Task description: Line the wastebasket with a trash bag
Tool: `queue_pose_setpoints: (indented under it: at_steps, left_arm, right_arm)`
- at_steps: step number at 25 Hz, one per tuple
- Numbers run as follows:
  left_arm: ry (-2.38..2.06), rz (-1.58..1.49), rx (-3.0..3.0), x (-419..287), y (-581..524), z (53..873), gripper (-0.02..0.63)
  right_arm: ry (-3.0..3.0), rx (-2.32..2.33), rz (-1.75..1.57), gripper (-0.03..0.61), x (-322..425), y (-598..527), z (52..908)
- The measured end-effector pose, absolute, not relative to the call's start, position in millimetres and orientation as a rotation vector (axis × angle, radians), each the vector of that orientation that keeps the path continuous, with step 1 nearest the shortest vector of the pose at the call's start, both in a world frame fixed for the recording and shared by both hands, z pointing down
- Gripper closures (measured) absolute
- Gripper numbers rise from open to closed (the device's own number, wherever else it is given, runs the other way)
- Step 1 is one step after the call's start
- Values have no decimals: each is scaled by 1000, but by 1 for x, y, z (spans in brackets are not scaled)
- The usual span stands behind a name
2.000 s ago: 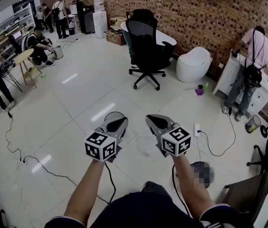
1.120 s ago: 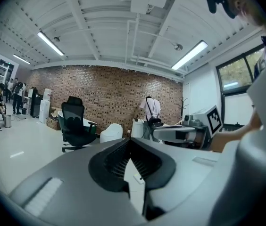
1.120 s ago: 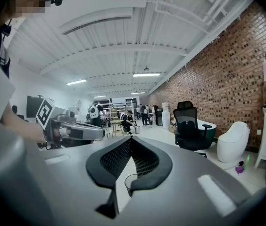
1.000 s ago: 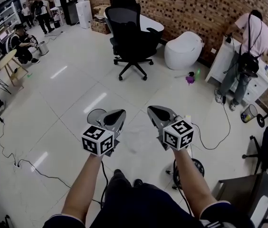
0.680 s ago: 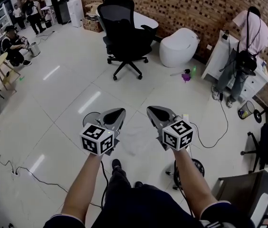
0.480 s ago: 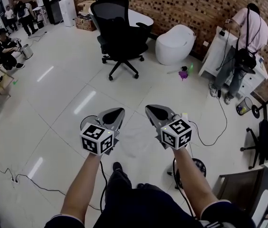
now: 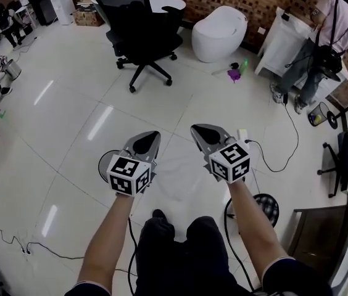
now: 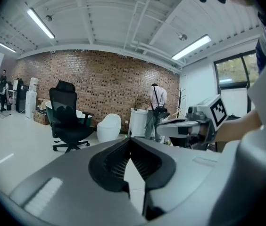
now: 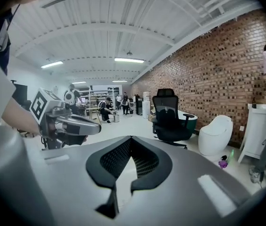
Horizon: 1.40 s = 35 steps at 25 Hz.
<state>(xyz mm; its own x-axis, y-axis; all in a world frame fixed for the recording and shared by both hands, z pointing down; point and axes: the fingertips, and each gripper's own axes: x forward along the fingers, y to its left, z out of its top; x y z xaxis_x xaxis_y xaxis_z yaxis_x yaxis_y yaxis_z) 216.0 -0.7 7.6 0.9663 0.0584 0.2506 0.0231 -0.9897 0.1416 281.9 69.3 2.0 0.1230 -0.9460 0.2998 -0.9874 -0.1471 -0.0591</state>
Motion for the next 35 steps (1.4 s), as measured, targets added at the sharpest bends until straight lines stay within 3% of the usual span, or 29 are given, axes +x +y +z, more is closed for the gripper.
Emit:
queue_pose_setpoints:
  at_steps: [14, 26, 35]
  left_arm:
    - [30, 525, 2983, 293, -18, 240, 603]
    - [-32, 706, 2880, 284, -31, 491, 603]
    - [-80, 835, 2834, 271, -45, 633, 601]
  right_arm:
    - [-1910, 2084, 434, 578, 354, 63, 232]
    - [-1835, 2061, 557, 577, 392, 84, 485]
    - [-1808, 2055, 605, 577, 404, 83, 601]
